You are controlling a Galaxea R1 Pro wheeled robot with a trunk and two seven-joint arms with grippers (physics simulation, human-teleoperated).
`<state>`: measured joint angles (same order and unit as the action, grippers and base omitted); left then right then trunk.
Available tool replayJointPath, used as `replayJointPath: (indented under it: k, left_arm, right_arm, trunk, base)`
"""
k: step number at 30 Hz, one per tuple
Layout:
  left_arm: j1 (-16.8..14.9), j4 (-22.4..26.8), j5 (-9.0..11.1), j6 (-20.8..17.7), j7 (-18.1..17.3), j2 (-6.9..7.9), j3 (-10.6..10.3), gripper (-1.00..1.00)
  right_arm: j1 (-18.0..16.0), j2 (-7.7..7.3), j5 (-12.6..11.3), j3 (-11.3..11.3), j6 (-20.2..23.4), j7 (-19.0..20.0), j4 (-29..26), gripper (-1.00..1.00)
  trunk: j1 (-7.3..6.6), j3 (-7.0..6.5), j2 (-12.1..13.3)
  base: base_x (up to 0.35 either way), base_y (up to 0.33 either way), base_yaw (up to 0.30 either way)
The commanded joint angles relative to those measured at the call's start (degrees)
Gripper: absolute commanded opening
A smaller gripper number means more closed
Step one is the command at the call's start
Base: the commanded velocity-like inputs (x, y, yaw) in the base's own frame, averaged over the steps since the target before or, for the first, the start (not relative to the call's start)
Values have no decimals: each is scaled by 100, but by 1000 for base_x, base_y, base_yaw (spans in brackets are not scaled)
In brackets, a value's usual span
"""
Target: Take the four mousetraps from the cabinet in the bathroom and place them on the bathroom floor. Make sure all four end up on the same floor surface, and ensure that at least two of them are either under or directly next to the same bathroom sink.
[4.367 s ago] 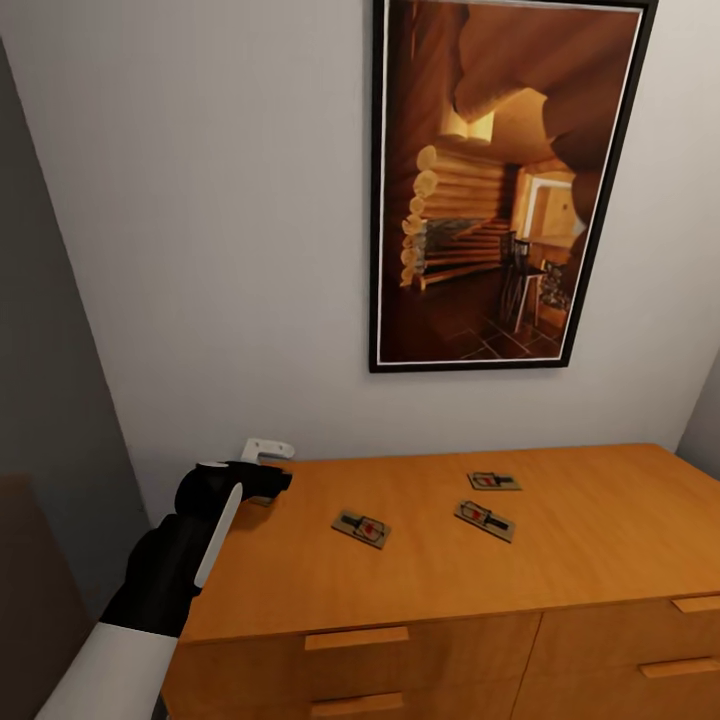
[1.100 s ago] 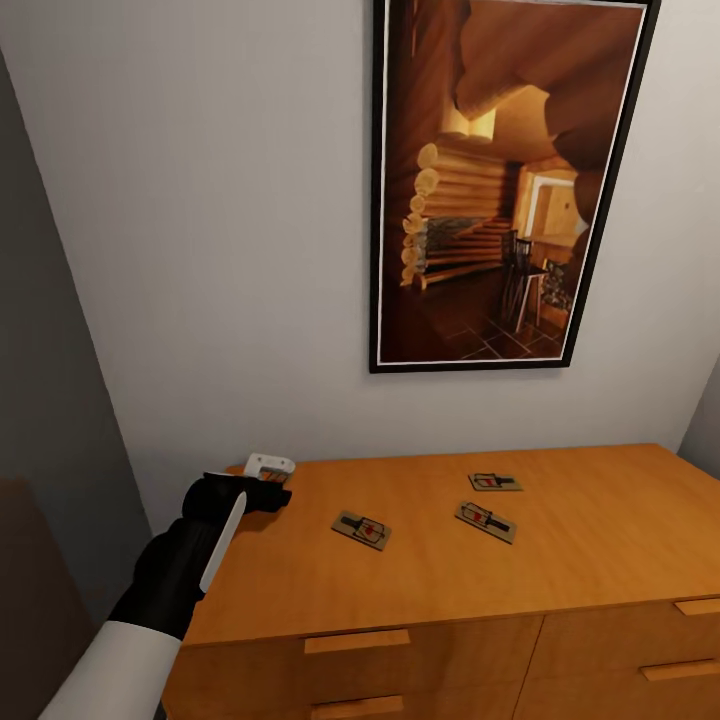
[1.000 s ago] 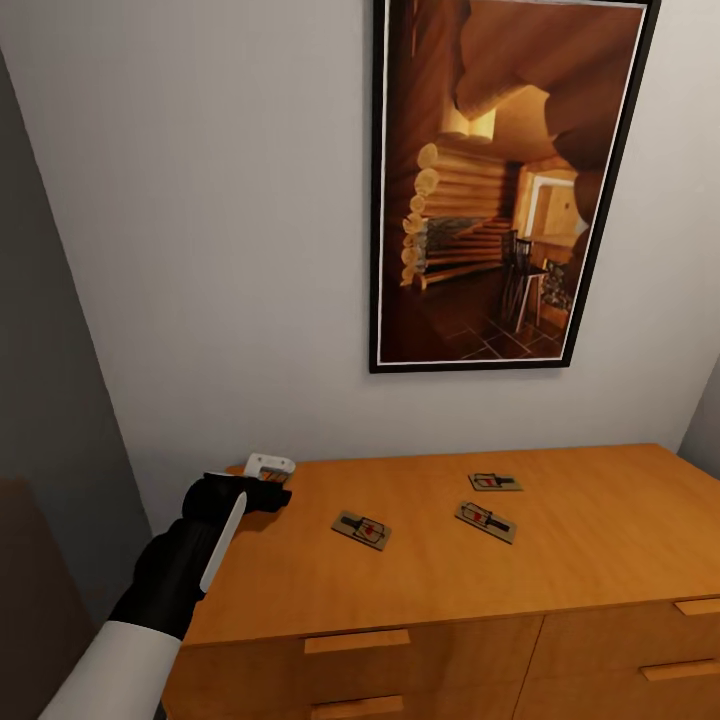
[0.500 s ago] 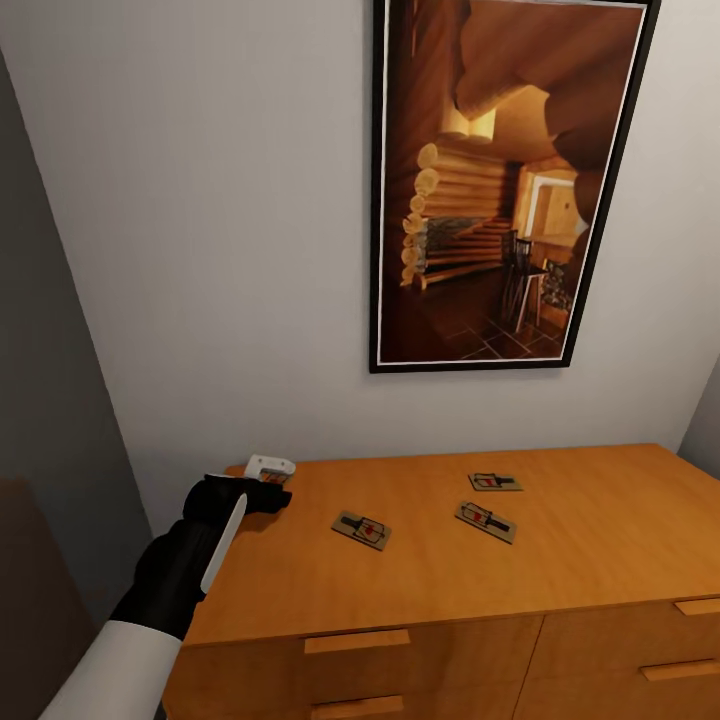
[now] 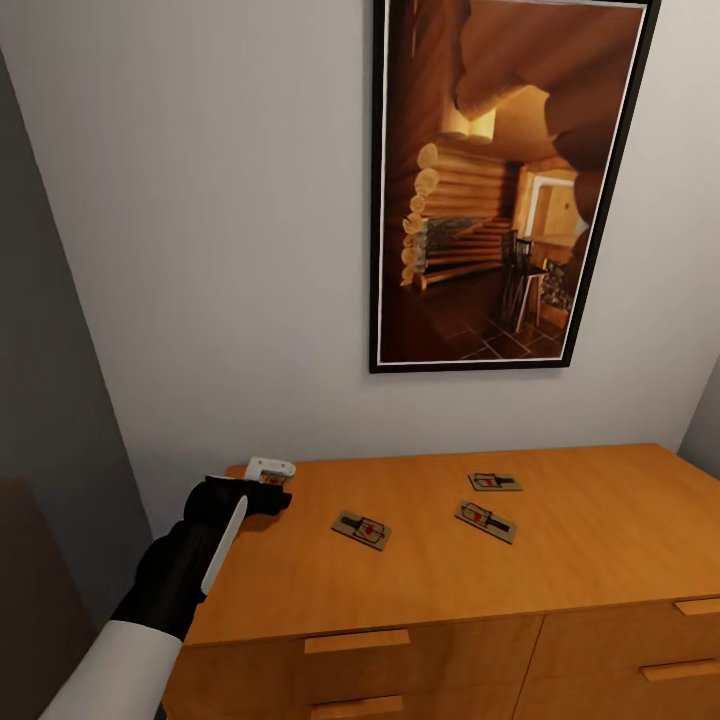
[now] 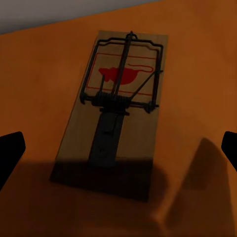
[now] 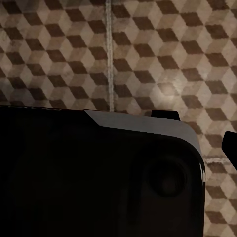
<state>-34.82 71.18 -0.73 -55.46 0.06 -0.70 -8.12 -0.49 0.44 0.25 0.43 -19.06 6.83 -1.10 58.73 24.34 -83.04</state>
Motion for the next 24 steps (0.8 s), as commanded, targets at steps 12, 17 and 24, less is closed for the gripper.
replayJointPath:
  k: [12,17,24]
  left_arm:
    - [-5,-42,-9,-10,2,0,-2,100]
    - [-5,-79,-14,-9,3,0,-1,100]
    - [-6,-146,-15,-9,3,0,-2,100]
  right_arm:
    - [-4,-1,1,1,-19,11,5,100]
    - [-4,-1,1,1,-19,11,5,100]
    - [-4,-1,1,1,-19,11,5,100]
  trunk:
    - [0,7,-4]
    - [0,7,-4]
    - [0,7,-4]
  base:
    - [0,0,0]
    - [0,0,0]
    - [0,0,0]
